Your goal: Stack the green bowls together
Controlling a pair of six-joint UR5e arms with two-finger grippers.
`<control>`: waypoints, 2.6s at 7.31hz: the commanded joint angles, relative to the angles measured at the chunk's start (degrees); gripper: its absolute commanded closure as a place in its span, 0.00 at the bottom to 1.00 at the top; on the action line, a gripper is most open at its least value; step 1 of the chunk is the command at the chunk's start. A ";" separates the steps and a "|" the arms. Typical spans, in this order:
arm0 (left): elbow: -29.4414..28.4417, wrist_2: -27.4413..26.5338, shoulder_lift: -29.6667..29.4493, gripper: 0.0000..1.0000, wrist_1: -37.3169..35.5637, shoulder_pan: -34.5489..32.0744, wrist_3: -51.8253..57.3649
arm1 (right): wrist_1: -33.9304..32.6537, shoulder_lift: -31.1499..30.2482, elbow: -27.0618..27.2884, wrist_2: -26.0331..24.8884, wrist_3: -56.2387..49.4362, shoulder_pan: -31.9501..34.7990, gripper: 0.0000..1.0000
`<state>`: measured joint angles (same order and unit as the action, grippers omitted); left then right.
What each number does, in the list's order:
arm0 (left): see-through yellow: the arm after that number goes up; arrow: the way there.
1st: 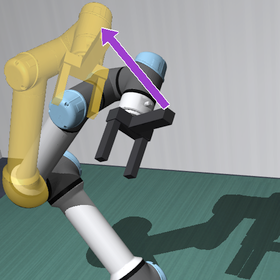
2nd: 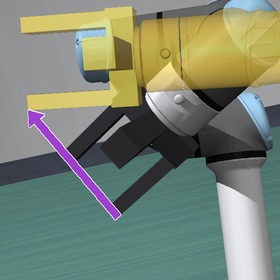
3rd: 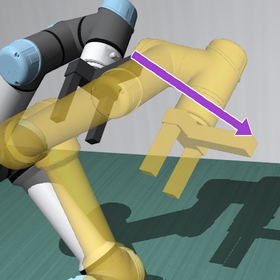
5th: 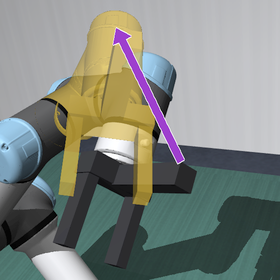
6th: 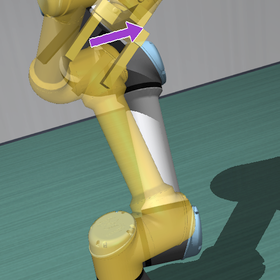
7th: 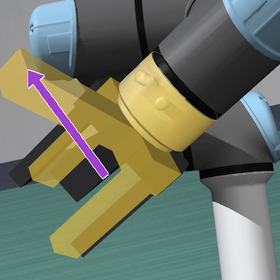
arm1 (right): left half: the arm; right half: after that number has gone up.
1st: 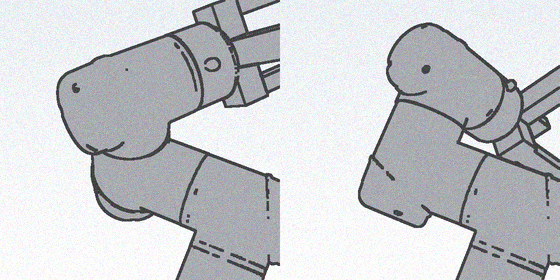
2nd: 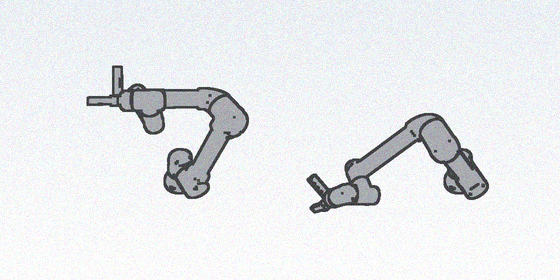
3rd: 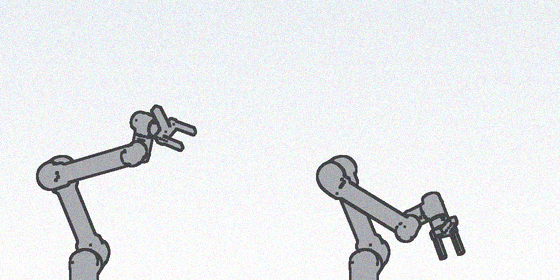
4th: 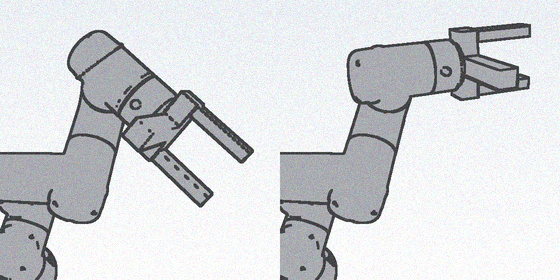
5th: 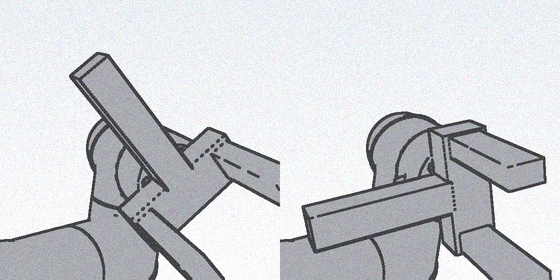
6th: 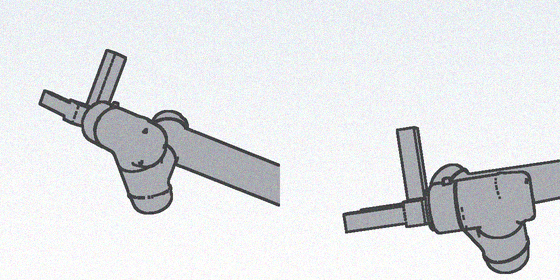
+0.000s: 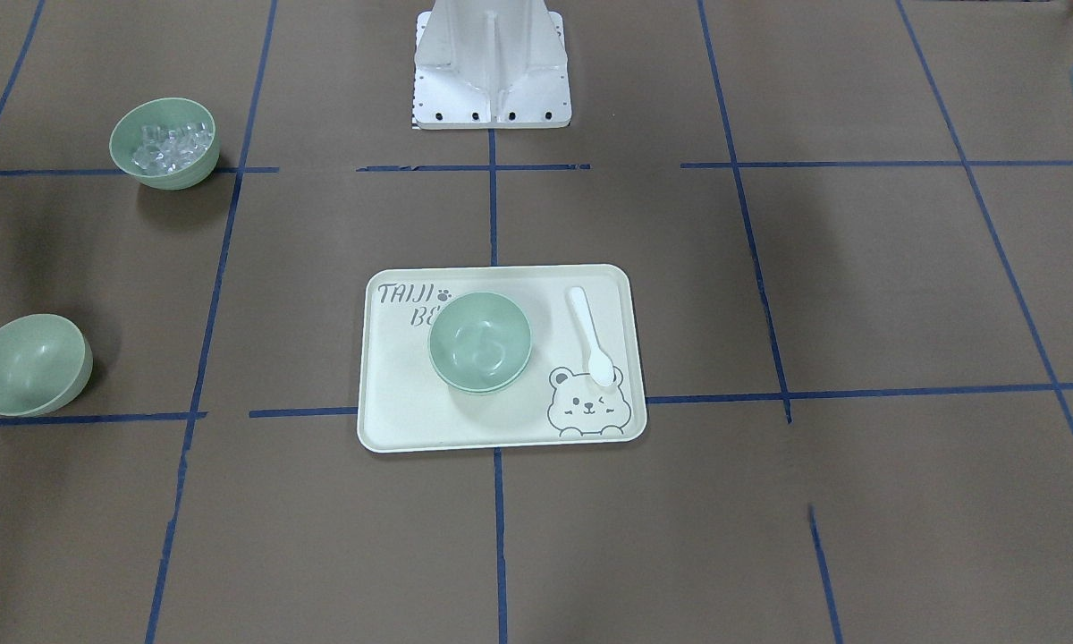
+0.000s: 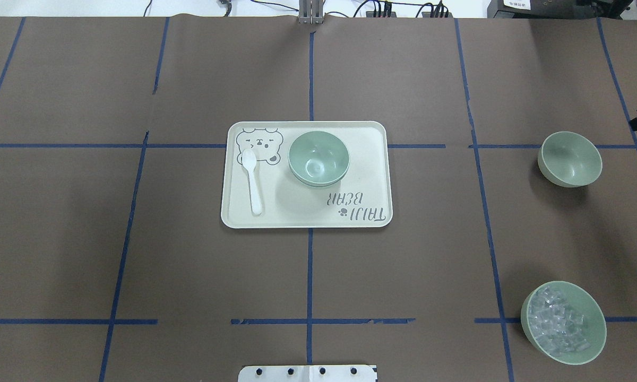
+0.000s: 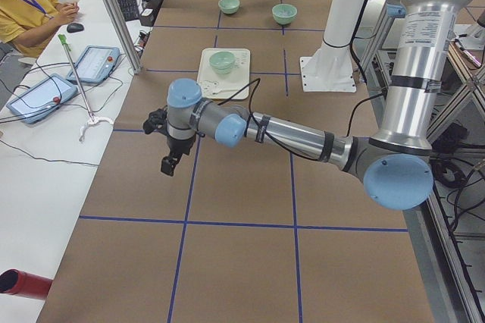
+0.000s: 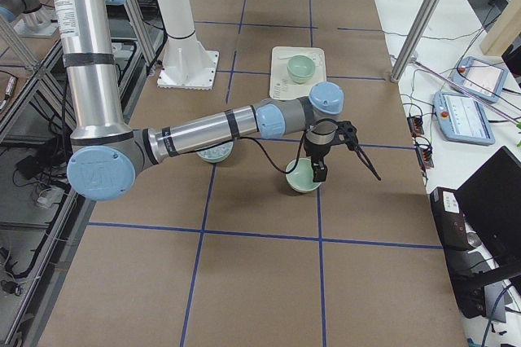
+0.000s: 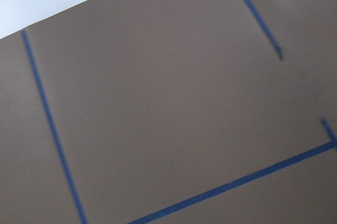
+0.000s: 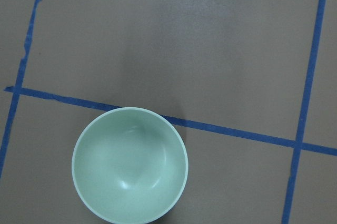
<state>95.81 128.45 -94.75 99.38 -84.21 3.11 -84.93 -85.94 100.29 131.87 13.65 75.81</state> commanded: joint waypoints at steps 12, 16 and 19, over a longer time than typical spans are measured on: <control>-1.50 5.85 4.22 0.00 -12.28 -6.50 4.45 | 26.22 -0.55 -15.48 -5.48 11.75 -11.12 1.00; -2.21 5.85 4.39 0.00 -12.46 -6.58 4.37 | 24.90 8.73 -11.17 -1.62 29.80 -14.26 1.00; -1.33 8.55 6.06 0.00 -12.29 -6.58 4.10 | 18.89 18.93 -6.37 -2.40 45.45 -21.28 1.00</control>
<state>94.03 135.14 -89.45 86.99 -90.76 7.28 -61.74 -71.69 90.83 129.93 52.48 58.06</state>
